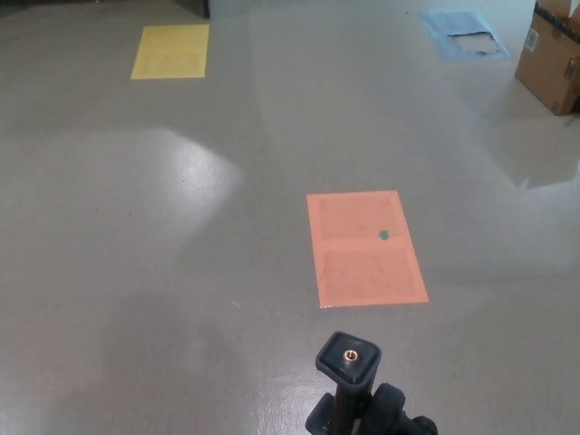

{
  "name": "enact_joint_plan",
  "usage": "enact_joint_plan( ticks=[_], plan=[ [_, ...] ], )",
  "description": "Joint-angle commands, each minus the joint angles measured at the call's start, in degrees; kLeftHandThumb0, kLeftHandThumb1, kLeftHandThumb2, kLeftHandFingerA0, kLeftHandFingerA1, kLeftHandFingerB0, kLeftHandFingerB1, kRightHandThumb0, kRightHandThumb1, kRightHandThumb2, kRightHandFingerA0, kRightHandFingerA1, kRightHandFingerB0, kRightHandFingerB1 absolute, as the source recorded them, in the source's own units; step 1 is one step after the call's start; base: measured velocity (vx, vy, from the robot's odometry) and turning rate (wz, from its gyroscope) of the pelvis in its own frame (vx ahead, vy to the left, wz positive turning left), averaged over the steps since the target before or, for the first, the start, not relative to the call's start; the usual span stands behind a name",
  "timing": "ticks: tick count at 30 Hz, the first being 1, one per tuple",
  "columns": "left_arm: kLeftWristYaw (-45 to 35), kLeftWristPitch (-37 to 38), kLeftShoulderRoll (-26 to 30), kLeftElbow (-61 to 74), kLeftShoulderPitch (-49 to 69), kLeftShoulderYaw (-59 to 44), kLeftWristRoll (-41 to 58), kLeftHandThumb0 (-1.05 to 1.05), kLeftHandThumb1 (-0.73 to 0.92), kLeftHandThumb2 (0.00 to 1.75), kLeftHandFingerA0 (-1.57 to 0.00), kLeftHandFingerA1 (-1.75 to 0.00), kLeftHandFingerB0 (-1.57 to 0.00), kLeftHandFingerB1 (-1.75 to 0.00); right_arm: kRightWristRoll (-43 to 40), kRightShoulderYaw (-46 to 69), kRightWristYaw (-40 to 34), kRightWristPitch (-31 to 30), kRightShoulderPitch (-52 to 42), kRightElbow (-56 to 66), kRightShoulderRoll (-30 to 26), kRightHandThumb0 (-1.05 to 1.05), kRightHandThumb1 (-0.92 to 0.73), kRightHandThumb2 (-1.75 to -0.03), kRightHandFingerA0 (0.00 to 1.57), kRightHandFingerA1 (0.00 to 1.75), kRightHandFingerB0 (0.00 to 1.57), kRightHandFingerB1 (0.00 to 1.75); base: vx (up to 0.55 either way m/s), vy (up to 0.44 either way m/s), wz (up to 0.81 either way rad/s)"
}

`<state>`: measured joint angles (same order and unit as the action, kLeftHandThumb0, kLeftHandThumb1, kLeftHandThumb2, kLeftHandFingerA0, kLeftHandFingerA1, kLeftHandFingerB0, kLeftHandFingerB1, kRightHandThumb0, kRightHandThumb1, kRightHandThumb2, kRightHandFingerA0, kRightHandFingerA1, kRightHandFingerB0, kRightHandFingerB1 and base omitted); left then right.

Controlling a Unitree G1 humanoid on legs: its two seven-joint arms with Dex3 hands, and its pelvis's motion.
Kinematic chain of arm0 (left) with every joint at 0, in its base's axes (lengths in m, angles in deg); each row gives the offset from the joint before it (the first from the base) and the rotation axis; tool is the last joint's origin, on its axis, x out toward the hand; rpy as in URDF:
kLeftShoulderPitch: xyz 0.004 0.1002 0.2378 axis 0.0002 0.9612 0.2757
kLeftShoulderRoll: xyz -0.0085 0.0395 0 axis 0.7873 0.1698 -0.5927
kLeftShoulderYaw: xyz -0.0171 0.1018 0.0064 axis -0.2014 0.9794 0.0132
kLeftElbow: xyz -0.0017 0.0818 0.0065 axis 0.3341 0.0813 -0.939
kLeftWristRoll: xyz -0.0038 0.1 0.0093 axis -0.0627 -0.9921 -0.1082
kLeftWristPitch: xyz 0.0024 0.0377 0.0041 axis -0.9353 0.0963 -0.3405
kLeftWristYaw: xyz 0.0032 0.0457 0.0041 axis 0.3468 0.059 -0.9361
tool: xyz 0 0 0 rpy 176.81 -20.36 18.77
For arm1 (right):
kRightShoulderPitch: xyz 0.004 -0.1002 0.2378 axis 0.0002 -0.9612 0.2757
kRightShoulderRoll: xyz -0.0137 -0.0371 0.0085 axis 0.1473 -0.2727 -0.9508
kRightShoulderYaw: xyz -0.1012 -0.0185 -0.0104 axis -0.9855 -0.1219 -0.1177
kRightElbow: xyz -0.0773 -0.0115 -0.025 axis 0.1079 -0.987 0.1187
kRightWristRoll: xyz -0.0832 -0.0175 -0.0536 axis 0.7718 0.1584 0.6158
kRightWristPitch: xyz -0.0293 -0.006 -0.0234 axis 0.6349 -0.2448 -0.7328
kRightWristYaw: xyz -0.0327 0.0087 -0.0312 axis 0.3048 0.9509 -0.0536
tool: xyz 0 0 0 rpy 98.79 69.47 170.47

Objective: A phone stand is kept on the floor and the robot uses both its hands to grab it and uses its left hand to extend the phone stand by pulling it upwards

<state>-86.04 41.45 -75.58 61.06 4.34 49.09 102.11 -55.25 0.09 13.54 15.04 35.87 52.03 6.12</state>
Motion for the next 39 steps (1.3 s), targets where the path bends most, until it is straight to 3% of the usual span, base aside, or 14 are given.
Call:
enact_joint_plan(
  ticks=[1,2,7,8,11,12,21,25,26,30,31,35,36,39],
  plan=[
    [-4.0,13.4,-0.9,-5.3,-0.1,-2.7,4.6,-0.4,0.24,0.94,0.0,-0.49,0.0,-0.47,-0.4,3.0,-6.4,13.6,1.1,-5.4,1.3,-0.93,-0.63,-0.91,0.0,0.0,0.0,0.0,0.0,0.0,0.0],
    [-3.9,13.3,-1.1,-5.5,-0.1,-2.8,4.6,-0.97,0.72,0.63,-0.17,-0.27,-0.2,-0.29,0.4,3.2,-6.9,13.7,1.4,-5.9,1.4,-0.94,-0.65,-0.93,0.0,0.0,0.0,0.0,0.0,0.0,0.0],
    [-3.5,13.3,-1.3,-5.3,-1.6,-2.8,4.0,-0.96,0.73,0.64,-0.17,-0.27,-0.22,-0.28,1.9,4.4,-7.4,12.8,2.7,-5.9,1.7,-0.96,-0.66,-0.93,0.0,0.0,0.0,0.0,0.0,0.0,0.0],
    [-3.6,13.7,-1.4,-5.6,-1.8,-2.9,4.2,-0.97,0.73,0.64,-0.18,-0.29,-0.24,-0.28,0.8,4.2,-6.5,13.2,2.7,-6.1,1.8,-0.67,-0.71,-0.61,0.0,0.0,0.0,0.0,0.0,0.0,0.0],
    [-3.8,14.4,-1.8,-6.3,-2.2,-3.1,4.4,-0.97,0.73,0.64,-0.18,-0.29,-0.24,-0.28,-0.7,3.9,-5.2,14.0,2.8,-6.5,2.0,-0.67,-0.71,-0.61,0.0,0.0,0.0,0.0,0.0,0.0,0.0],
    [-3.2,15.2,-2.0,-6.8,-2.8,-3.8,3.9,-0.98,0.74,0.64,-0.19,-0.29,-0.25,-0.29,-2.7,3.3,-4.2,15.0,3.0,-7.2,2.5,-0.92,-0.6,-0.91,0.0,0.01,0.0,0.0,0.0,0.0,0.0],
    [-4.2,14.2,-2.4,-6.1,-2.6,-3.8,5.4,-0.98,0.74,0.64,-0.18,-0.29,-0.23,-0.28,1.9,5.0,-6.8,17.6,4.2,-10.9,3.1,-0.91,-0.59,-0.89,0.0,0.05,0.0,0.0,0.0,0.0,0.0],
    [-2.5,12.6,-2.9,-4.3,-2.7,-4.3,3.4,-0.99,0.75,0.64,-0.19,-0.29,-0.23,-0.28,8.7,6.5,-10.3,13.2,2.8,-7.7,3.5,-0.93,-0.61,-0.91,0.0,0.07,0.0,0.0,0.0,0.0,0.0],
    [-2.7,12.1,-2.9,-4.1,-2.9,-4.1,3.6,-0.98,0.75,0.64,-0.16,-0.28,-0.22,-0.28,8.5,6.5,-10.1,13.2,2.9,-7.8,3.5,-0.68,-0.69,-0.66,0.0,0.03,0.0,0.0,0.0,0.0,0.0],
    [-3.0,11.1,-2.8,-3.9,-3.7,-3.8,4.0,-0.98,0.74,0.64,-0.16,-0.28,-0.22,-0.28,9.2,6.5,-10.4,12.8,3.6,-7.9,3.6,-0.78,-0.57,-0.85,0.0,0.12,0.0,0.0,0.0,0.0,0.0],
    [-2.9,11.1,-2.9,-3.9,-3.8,-3.9,3.8,-0.99,0.74,0.64,-0.17,-0.28,-0.23,-0.28,9.0,6.5,-10.4,13.0,3.8,-8.1,3.7,-0.68,-0.7,-0.65,0.0,0.06,0.0,0.0,0.0,0.0,0.0],
    [-2.7,10.9,-3.0,-3.7,-4.1,-3.9,3.8,-0.98,0.74,0.64,-0.18,-0.28,-0.25,-0.29,9.2,6.3,-10.4,13.1,4.1,-8.0,3.5,-0.67,-0.72,-0.62,0.0,0.05,0.0,0.0,0.0,0.0,0.0],
    [-2.8,11.0,-2.9,-3.6,-4.1,-4.0,3.8,-0.98,0.75,0.64,-0.17,-0.28,-0.23,-0.28,8.9,6.1,-10.0,13.0,4.2,-8.0,3.5,-0.89,-0.56,-0.87,0.0,0.08,0.0,0.01,0.0,0.0,0.0],
    [-2.9,11.6,-2.8,-3.8,-4.3,-4.2,3.8,-0.96,0.75,0.64,-0.18,-0.29,-0.24,-0.28,8.9,5.9,-9.8,12.4,4.5,-7.9,3.6,-0.92,-0.58,-0.88,0.0,0.07,0.0,0.0,0.0,0.0,0.0]
  ],
)
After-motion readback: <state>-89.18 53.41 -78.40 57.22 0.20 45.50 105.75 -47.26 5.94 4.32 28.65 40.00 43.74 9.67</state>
